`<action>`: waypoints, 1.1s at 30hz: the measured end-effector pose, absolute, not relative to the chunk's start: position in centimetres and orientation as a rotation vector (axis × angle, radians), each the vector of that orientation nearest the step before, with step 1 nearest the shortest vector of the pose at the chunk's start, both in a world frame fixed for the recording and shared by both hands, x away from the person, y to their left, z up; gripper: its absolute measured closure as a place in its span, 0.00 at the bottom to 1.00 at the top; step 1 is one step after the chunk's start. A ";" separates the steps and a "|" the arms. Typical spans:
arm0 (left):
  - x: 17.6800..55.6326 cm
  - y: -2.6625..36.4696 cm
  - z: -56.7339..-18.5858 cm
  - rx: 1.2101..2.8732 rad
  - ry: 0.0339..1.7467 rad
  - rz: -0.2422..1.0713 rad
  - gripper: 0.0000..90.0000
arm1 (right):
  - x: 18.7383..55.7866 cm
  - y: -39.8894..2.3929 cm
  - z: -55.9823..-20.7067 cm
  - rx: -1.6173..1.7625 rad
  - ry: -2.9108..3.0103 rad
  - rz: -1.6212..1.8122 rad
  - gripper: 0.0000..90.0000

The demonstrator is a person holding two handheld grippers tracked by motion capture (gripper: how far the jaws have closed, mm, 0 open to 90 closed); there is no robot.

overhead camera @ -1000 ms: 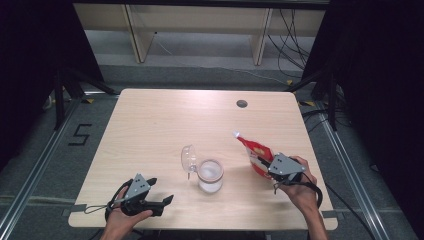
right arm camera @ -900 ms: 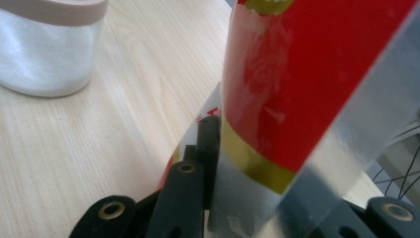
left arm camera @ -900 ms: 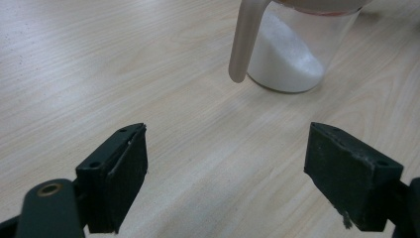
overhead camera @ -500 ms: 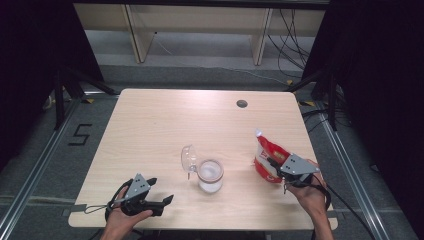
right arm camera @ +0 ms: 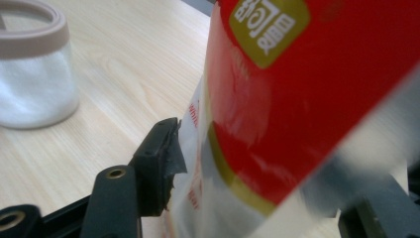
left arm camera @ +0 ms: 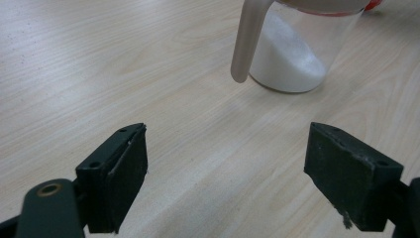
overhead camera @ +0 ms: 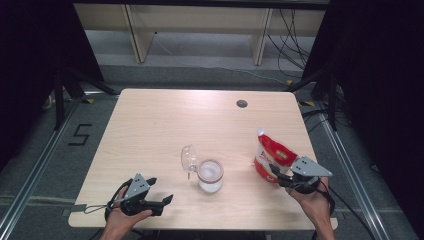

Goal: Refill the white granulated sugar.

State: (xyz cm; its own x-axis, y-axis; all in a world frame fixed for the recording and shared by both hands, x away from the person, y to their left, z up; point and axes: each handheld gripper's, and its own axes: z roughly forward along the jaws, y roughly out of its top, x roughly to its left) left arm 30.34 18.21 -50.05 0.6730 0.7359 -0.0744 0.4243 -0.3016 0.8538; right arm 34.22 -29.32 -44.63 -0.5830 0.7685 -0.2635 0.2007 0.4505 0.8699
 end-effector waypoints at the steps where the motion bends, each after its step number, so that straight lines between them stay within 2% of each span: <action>1: 30.3 18.2 -50.0 1.943 0.903 0.414 0.18 | 34.0 -29.4 -44.6 0.829 2.033 1.107 0.43; 22: 30.6 17.6 -50.1 1.946 0.894 0.400 0.18 | 30.1 -29.4 -45.9 1.072 2.023 1.133 0.38; 33: 30.7 17.3 -49.8 1.941 0.881 0.396 0.18 | 28.6 -29.7 -46.4 1.019 2.031 1.066 0.36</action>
